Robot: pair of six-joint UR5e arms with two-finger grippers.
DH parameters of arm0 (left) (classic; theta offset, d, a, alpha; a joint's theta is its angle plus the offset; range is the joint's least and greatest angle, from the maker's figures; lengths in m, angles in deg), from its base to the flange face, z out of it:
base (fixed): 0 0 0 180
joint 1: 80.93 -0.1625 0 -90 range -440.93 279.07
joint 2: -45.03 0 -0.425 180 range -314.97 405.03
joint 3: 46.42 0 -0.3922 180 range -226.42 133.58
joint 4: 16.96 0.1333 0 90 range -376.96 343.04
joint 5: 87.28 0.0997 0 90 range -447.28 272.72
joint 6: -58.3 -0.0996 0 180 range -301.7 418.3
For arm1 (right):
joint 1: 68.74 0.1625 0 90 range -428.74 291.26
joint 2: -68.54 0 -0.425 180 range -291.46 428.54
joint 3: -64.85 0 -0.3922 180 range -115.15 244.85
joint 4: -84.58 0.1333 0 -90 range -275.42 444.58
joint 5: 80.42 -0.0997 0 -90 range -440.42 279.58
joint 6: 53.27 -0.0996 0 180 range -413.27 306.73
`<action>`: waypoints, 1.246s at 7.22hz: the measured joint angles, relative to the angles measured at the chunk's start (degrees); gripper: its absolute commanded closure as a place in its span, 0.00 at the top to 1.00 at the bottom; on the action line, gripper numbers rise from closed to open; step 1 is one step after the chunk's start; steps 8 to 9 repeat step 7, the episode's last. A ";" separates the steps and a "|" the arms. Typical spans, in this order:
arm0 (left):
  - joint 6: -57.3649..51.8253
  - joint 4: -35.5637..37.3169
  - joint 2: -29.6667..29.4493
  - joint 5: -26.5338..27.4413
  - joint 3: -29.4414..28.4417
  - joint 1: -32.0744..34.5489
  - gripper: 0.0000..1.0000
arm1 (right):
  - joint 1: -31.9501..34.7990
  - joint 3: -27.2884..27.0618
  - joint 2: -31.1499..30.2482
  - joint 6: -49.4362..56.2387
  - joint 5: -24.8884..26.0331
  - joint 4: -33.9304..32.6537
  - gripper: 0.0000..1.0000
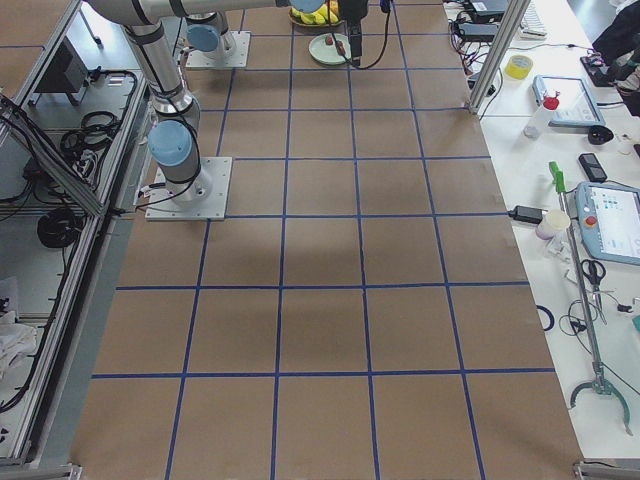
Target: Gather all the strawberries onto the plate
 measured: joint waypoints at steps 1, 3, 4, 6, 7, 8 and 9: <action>0.51 -0.04 0.25 0.25 0.19 -0.50 1.00 | 0.00 0.01 0.00 0.00 0.00 0.00 1.00; 1.88 -0.13 0.29 1.25 0.60 -1.63 1.00 | 0.00 0.00 0.00 0.00 0.00 0.00 1.00; 2.18 -0.09 0.16 1.42 0.70 -1.80 1.00 | 0.00 0.00 0.00 0.00 0.00 0.00 1.00; 2.33 -0.06 -0.11 1.51 0.96 -1.90 1.00 | 0.00 -0.02 0.00 0.00 0.00 0.00 1.00; 2.34 -0.05 -0.13 1.51 1.31 -1.91 1.00 | 0.00 -0.02 0.00 0.00 0.00 0.00 1.00; 2.34 -0.05 -0.13 1.51 1.31 -1.91 1.00 | 0.00 -0.02 0.00 0.00 0.00 0.00 1.00; 2.34 -0.05 -0.13 1.51 1.31 -1.91 1.00 | 0.00 -0.02 0.00 0.00 0.00 0.00 1.00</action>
